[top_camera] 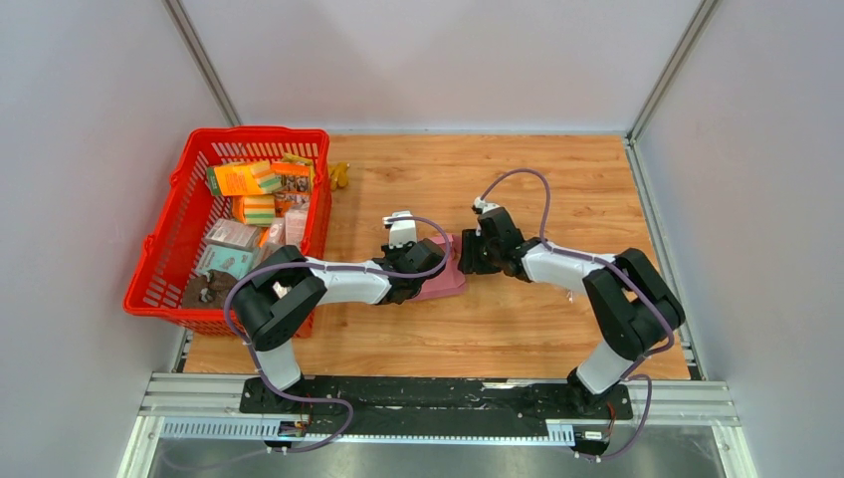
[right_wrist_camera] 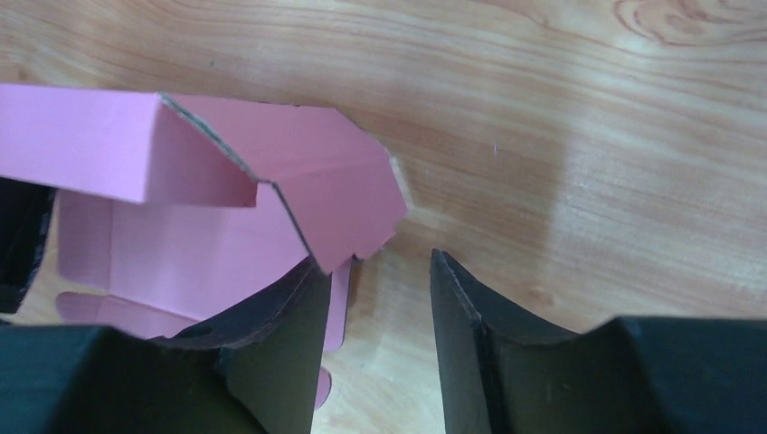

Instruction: Fold the paper box

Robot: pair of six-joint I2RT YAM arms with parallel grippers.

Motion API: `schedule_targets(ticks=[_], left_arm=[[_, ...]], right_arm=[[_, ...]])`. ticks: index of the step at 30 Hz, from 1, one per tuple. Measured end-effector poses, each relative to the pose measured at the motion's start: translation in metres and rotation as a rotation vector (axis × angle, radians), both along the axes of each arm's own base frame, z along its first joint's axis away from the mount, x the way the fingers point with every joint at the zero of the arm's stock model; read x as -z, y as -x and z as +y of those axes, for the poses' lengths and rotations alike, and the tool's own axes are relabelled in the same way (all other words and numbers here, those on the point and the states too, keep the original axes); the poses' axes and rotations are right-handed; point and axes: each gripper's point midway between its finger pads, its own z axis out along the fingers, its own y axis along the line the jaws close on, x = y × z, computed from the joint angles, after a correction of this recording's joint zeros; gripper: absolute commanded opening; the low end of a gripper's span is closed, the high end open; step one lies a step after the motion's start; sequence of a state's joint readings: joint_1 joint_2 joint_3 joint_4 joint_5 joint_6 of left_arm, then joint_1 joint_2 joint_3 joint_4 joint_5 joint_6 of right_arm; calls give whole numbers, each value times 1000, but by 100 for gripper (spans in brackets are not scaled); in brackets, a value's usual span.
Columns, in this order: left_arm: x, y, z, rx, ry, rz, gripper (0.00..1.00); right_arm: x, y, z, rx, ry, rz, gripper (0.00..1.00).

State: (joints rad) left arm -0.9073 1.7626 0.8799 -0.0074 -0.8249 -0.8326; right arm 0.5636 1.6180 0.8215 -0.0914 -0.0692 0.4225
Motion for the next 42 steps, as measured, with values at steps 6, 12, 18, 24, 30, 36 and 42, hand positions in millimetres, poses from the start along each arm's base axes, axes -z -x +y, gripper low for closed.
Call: schedule_targets(ticks=[6, 12, 18, 24, 30, 36, 42], left_arm=[[0, 0, 0, 0, 1, 0, 0], [0, 0, 0, 0, 0, 0, 0], [0, 0, 0, 0, 0, 0, 0], [0, 0, 0, 0, 0, 0, 0], [0, 0, 0, 0, 2, -1, 0], [0, 0, 0, -1, 4, -1, 0], [0, 0, -1, -1, 6, -1, 0]], right_arm=[[6, -14, 0, -11, 78, -39, 53], [8, -24, -4, -18, 139, -76, 48], [10, -27, 5, -42, 162, -94, 47], [11, -24, 16, -60, 198, -118, 37], [11, -20, 21, -59, 204, -125, 18], [10, -19, 22, -50, 212, -124, 4], [10, -16, 23, -28, 212, -115, 18]])
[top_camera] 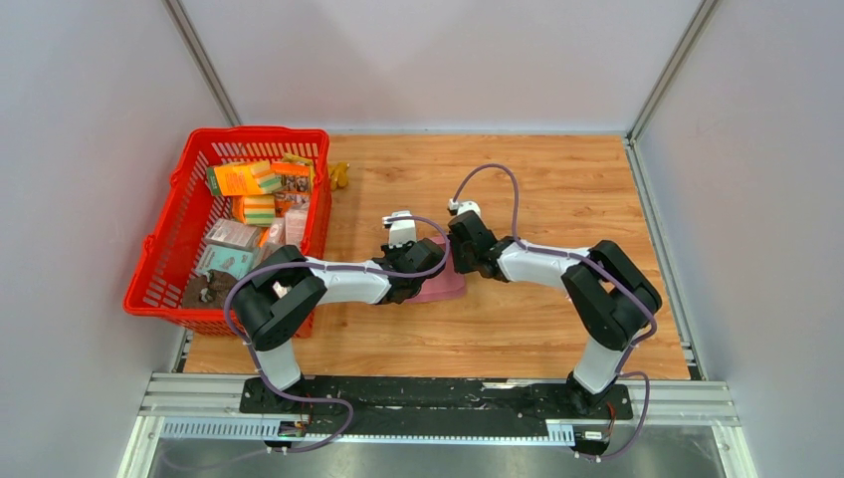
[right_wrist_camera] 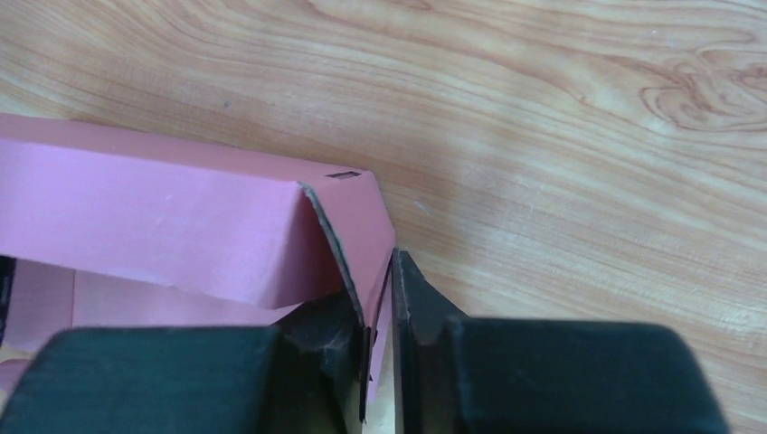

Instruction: Fold the paper box

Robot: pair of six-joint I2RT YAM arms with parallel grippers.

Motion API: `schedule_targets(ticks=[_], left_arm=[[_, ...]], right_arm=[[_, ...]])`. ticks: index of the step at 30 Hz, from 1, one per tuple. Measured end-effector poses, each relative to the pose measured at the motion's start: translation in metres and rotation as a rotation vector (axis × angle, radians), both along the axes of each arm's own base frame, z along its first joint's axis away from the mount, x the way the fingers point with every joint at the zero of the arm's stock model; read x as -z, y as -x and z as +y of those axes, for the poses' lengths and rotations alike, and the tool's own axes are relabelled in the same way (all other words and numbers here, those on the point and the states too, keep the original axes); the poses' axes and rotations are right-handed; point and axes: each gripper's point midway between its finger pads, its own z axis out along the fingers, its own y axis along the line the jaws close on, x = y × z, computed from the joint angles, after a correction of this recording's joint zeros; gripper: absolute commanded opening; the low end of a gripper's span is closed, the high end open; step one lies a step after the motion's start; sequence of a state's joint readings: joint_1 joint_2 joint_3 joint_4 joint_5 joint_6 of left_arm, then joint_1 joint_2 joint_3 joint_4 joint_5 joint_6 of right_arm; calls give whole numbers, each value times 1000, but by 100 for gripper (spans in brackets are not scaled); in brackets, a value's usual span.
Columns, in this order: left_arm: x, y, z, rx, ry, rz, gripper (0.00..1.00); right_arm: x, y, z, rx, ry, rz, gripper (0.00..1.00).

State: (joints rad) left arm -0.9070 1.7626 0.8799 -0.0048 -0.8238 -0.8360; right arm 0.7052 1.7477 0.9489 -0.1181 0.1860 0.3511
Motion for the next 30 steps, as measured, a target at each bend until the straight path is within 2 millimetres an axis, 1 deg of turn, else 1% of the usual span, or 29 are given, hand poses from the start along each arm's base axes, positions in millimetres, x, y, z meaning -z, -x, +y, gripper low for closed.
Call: schedule_targets(ticks=[1, 3, 4, 7, 12, 15, 18, 21, 24, 26, 28, 30], left_arm=[[0, 0, 0, 0, 0, 0, 0], [0, 0, 0, 1, 0, 1, 0], [0, 0, 0, 1, 1, 1, 0], [0, 0, 0, 1, 2, 1, 0], [0, 0, 0, 1, 2, 1, 0], [0, 0, 0, 1, 2, 1, 0], [0, 0, 0, 1, 2, 0, 0], [0, 0, 0, 1, 2, 1, 0], [0, 0, 0, 1, 2, 0, 0], [0, 0, 0, 1, 2, 0, 0], [0, 0, 0, 1, 2, 0, 0], [0, 0, 0, 1, 2, 0, 0]], right_arm=[[-1, 1, 1, -3, -4, 1, 21], [-3, 5, 2, -9, -15, 3, 25], [-5, 7, 2, -12, -23, 3, 29], [-16, 12, 5, -27, -53, -4, 36], [-39, 13, 11, -48, -113, -32, 38], [-45, 13, 11, -49, -132, -36, 38], [-49, 17, 4, -42, -141, -40, 37], [-58, 18, -7, -17, -154, -55, 36], [-70, 15, -23, 25, -155, -94, 36], [-74, 10, -34, 52, -126, -130, 36], [-74, 6, -42, 66, -90, -152, 35], [-66, 3, -46, 53, -41, -153, 34]])
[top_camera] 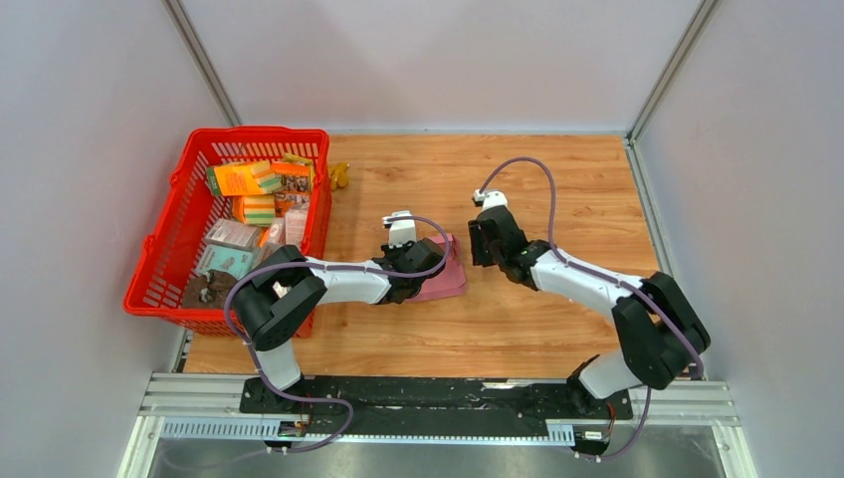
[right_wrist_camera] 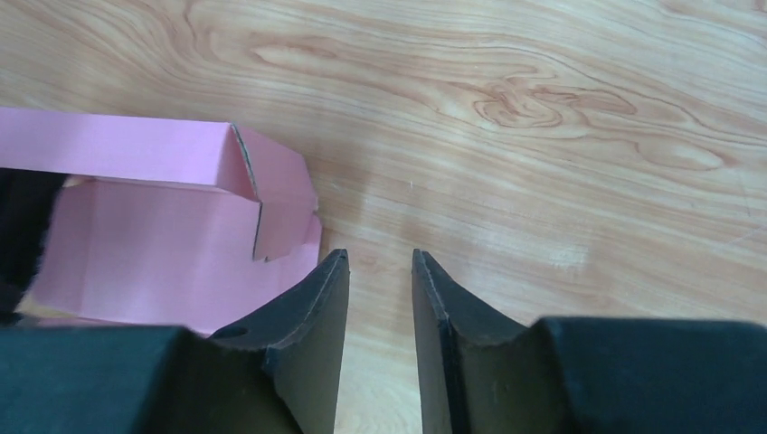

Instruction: Fold the paper box

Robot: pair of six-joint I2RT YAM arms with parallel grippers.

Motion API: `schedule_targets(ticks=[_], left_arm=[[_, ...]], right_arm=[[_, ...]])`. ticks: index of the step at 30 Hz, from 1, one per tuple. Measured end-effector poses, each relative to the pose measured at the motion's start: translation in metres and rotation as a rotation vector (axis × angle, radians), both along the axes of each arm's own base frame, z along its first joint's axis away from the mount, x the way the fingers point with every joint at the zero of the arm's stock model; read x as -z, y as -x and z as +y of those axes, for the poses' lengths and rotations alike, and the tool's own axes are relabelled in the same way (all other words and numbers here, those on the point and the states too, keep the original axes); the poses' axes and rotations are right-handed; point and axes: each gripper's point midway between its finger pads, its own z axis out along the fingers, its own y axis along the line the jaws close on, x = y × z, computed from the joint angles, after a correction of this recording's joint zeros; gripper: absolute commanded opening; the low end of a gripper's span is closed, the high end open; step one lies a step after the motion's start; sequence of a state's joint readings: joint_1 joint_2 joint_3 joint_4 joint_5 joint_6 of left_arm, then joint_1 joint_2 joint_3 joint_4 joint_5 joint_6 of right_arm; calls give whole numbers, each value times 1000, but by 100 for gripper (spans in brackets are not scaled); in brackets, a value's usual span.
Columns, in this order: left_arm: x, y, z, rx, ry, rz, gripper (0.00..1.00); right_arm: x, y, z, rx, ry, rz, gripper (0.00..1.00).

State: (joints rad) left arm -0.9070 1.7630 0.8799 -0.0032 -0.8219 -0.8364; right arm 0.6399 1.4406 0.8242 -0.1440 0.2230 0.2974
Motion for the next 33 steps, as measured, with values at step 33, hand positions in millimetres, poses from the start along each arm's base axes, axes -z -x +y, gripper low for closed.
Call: schedule_targets(ticks=[33], left_arm=[[0, -1, 1, -8, 8, -2, 0]], right_arm=[[20, -29, 64, -238, 77, -210, 29]])
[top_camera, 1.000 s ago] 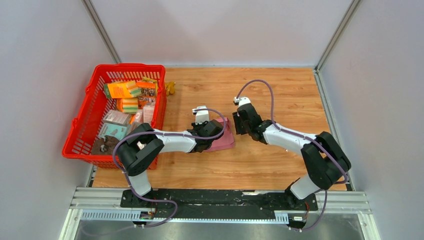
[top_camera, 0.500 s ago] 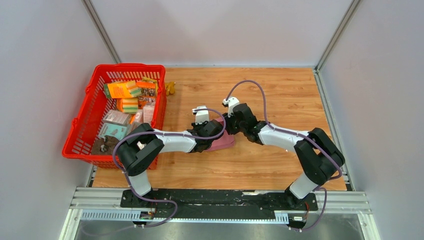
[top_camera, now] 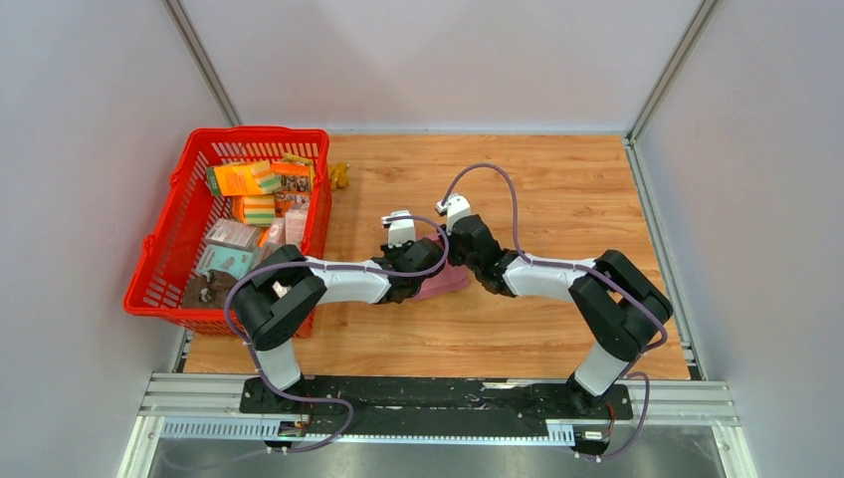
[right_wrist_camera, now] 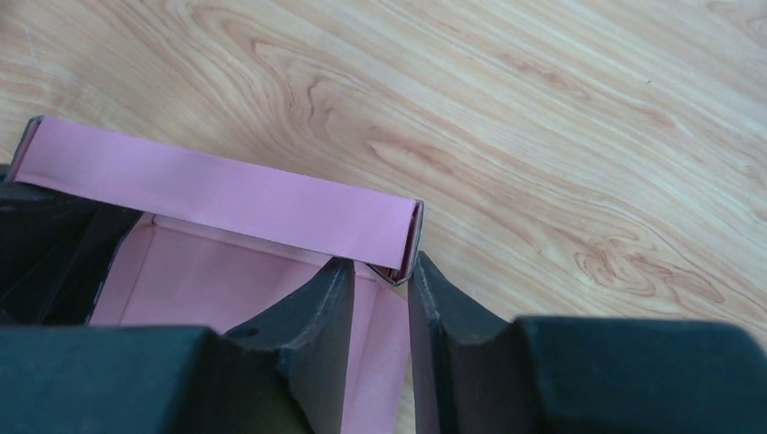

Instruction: Fold the paper box

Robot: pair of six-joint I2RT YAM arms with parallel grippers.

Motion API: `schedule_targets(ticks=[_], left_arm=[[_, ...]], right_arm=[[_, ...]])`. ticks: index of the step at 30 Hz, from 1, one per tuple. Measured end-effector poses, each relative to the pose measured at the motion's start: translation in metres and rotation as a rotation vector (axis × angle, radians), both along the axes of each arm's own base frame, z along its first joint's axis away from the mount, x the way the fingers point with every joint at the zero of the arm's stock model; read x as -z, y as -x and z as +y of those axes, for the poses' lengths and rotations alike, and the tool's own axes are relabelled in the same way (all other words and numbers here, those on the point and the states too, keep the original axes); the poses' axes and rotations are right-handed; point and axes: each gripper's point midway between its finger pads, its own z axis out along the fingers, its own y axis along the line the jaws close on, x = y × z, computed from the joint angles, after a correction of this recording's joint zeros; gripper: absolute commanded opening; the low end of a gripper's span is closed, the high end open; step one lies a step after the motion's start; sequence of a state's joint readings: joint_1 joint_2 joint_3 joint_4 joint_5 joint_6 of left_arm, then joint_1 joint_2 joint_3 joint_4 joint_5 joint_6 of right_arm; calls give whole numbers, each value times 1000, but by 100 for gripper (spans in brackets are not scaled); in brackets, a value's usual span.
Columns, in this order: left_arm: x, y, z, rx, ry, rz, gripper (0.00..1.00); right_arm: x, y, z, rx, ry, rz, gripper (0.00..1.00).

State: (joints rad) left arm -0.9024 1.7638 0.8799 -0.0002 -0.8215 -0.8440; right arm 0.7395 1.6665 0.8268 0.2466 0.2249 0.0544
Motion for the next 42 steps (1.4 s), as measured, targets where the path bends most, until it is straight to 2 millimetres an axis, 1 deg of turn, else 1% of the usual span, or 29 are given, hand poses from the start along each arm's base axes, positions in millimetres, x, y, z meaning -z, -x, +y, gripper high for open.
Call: schedule_targets(ticks=[2, 4, 5, 8, 10, 11, 15, 19, 21, 24, 27, 28, 31, 32, 34, 35, 40, 42], left_arm=[[0, 0, 0, -1, 2, 0, 0], [0, 0, 0, -2, 3, -1, 0], [0, 0, 0, -2, 4, -1, 0], [0, 0, 0, -4, 5, -1, 0], [0, 0, 0, -4, 5, -2, 0], [0, 0, 0, -4, 5, -1, 0], [0, -1, 1, -6, 5, -2, 0], [0, -2, 3, -12, 2, -2, 0], [1, -2, 6, -21, 8, -2, 0], [1, -7, 6, -31, 48, -8, 0], [0, -10, 6, -34, 62, -11, 0], [0, -10, 6, -34, 62, -11, 0], [0, -10, 6, -34, 60, -12, 0], [0, -10, 7, -35, 57, -14, 0], [0, -9, 7, -35, 47, -14, 0], [0, -8, 7, -35, 41, -15, 0], [0, -5, 5, -29, 32, -15, 0], [0, -5, 5, -29, 32, -15, 0]], right_arm=[[0, -3, 0, 12, -3, -17, 26], [0, -6, 1, 21, -5, -30, 19], [0, -7, 1, 23, -6, -33, 14], [1, -11, 2, 36, -13, -45, 10], [2, -14, 3, 49, -22, -53, 1], [3, -16, 3, 59, -29, -55, 0], [4, -20, 7, 111, -71, -64, 0], [6, -17, 9, 226, -72, -104, 0], [4, -19, 11, 278, -87, -124, 0], [-1, -28, 13, 353, -140, -134, 0], [-2, -28, 13, 378, -167, -134, 0], [-1, -27, 12, 377, -170, -137, 2], [1, -22, 12, 353, -156, -146, 12], [2, -20, 11, 344, -150, -149, 19], [5, -14, 9, 327, -141, -146, 26], [7, -12, 9, 315, -134, -140, 33], [28, 4, -1, 237, -108, -62, 40], [31, 5, -8, 226, -113, -40, 45]])
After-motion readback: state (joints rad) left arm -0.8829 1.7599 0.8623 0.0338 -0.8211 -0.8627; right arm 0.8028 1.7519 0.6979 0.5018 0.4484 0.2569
